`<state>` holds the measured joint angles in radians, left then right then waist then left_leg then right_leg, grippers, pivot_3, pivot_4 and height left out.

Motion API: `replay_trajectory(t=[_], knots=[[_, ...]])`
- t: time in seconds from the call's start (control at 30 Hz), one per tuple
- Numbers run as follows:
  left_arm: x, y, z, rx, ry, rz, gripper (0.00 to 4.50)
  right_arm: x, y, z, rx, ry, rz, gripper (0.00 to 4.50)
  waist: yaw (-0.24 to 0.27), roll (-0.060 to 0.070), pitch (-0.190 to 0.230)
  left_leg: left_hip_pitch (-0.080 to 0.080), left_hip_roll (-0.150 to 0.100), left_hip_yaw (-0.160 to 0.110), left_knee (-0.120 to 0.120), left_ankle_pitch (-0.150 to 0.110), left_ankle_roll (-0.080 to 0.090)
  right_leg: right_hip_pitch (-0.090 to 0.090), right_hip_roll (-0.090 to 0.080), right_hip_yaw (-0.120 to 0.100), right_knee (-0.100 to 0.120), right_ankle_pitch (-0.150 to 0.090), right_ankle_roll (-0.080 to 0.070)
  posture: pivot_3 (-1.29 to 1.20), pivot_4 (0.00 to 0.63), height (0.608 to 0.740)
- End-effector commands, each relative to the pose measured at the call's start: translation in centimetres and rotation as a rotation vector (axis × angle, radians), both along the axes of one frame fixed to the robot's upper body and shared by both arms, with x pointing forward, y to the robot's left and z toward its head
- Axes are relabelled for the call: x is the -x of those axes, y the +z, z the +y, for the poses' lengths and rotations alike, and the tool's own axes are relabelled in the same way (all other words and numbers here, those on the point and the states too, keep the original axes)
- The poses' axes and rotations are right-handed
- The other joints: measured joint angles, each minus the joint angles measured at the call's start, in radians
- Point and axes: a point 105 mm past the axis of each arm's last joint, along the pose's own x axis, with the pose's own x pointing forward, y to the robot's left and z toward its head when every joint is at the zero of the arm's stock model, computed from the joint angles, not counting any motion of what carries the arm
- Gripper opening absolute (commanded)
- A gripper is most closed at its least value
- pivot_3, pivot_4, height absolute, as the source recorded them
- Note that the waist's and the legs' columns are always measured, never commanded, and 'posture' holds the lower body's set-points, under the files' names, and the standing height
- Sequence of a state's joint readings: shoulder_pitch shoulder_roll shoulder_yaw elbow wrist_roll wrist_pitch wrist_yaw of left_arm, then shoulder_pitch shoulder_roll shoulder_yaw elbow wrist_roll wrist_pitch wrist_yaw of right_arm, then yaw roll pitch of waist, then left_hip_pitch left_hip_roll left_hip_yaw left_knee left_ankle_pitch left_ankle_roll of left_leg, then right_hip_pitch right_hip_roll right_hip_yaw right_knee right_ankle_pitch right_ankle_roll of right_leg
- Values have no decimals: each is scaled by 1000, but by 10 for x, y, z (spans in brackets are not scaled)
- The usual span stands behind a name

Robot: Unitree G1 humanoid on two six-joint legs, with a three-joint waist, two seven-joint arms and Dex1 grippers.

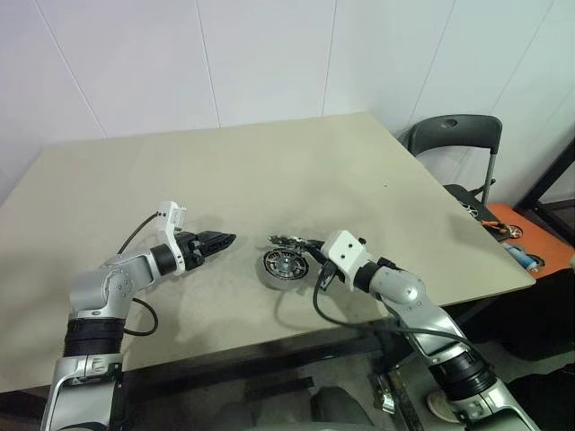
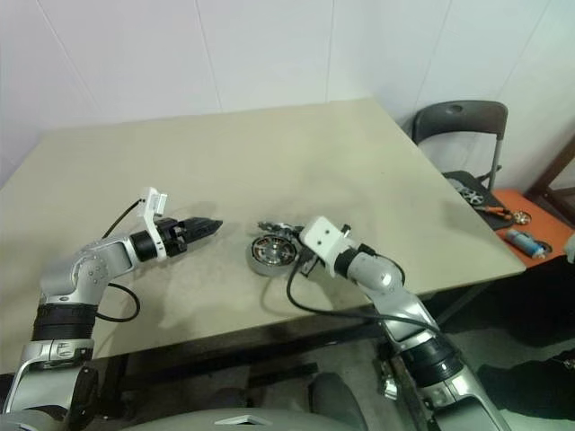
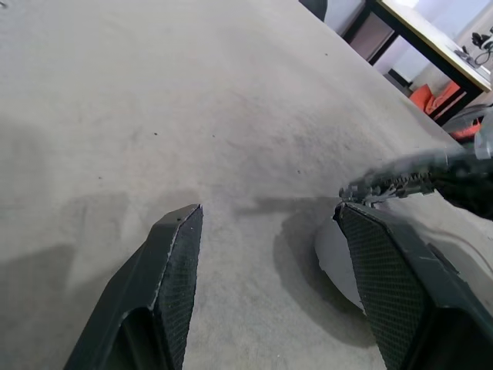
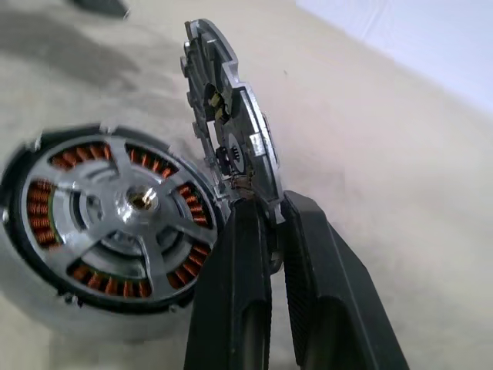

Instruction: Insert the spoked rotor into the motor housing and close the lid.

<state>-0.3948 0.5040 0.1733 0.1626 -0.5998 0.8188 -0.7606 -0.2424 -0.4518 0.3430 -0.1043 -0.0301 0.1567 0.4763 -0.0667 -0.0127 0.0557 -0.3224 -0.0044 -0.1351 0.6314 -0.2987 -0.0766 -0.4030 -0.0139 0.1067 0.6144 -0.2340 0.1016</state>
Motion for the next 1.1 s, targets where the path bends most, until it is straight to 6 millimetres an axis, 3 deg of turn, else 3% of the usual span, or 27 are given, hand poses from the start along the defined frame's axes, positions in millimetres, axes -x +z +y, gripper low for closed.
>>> replay_trajectory(t=[0.03, 0.27, 0.43, 0.67, 0.8, 0.9, 1.1], knots=[[-3, 12, 5, 3, 9, -45, 3055, 10, -18, -6, 135, 44, -77, 28, 0, -1, 0, 0, 0, 0, 0, 0, 0, 0, 0, 0, 0, 0, 0, 0, 0, 740], [-2, 12, 8, 1, 22, -46, 3055, 13, -25, -7, 308, 104, -315, 28, -1, -1, -1, 0, 0, 0, 0, 0, 0, 0, 0, 0, 1, 0, 0, 0, 0, 740], [-1, 12, 11, 0, 32, -44, 3055, 25, -40, 4, 384, 187, -373, 28, -1, -2, -1, 1, 0, 0, 0, 0, 0, 0, 0, 0, 0, 0, 0, 0, 0, 740], [-1, 11, 12, -1, 39, -39, 3055, 23, -45, 6, 490, 187, -516, 28, -2, -5, -3, 2, 0, 0, 0, 0, 0, 1, 0, 1, 1, 0, -1, 0, 0, 740], [-1, 10, 11, 0, 41, -36, 3055, 25, -54, 5, 494, 188, -498, 1367, -3, -6, -4, 3, 0, 0, 1, 0, 0, 3, 0, 1, 1, 0, -1, 0, 0, 740], [-2, 10, 11, 2, 41, -36, 3055, 26, -74, -2, 578, 197, -437, 2273, -8, -9, -6, 4, 0, 0, 0, 0, 0, 3, 0, 1, 2, 0, -1, 0, 0, 740], [-3, 11, 11, 4, 43, -44, 3055, 31, -78, -12, 624, 250, -479, 2273, -3, -11, -6, 13, 0, 0, 0, 0, 0, 13, 0, 1, 1, -1, -1, 0, 0, 740]])
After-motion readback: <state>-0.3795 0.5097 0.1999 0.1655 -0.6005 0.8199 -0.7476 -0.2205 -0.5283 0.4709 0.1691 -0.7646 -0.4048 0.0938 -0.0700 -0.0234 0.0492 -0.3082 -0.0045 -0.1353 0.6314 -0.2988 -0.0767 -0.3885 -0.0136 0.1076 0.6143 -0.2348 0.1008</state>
